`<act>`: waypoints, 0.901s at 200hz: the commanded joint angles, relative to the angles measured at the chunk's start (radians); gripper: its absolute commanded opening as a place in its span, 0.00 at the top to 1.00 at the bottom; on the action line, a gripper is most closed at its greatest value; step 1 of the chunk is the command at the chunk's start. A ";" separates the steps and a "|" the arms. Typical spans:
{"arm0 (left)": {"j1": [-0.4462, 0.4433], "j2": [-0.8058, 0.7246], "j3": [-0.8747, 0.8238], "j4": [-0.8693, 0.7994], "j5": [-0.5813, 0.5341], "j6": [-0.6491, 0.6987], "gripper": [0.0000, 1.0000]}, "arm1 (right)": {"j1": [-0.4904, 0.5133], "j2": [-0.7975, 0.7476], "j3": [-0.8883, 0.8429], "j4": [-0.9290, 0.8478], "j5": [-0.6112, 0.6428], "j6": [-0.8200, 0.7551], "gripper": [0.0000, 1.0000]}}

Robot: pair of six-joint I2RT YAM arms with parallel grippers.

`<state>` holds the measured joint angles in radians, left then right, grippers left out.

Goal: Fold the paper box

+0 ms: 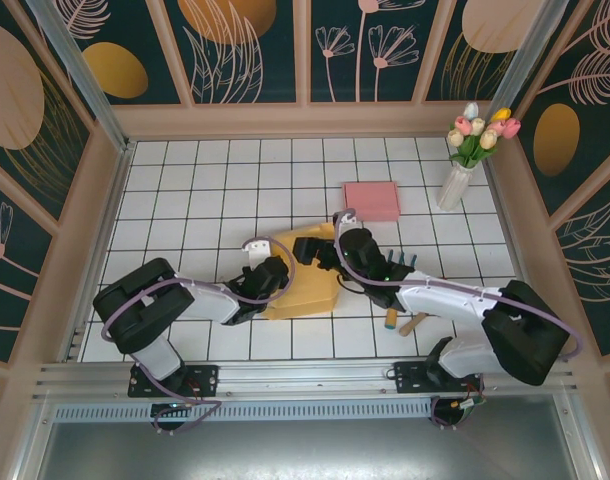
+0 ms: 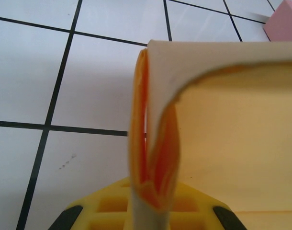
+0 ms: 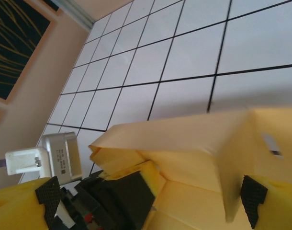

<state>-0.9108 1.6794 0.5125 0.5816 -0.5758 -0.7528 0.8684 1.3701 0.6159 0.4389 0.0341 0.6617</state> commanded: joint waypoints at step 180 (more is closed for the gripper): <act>-0.013 -0.009 -0.016 -0.081 -0.043 -0.019 0.98 | 0.008 -0.146 -0.153 -0.183 0.322 -0.036 0.01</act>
<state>-0.9188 1.6802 0.5125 0.5716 -0.6140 -0.7616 0.8906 1.2449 0.4923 0.2726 0.3134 0.6342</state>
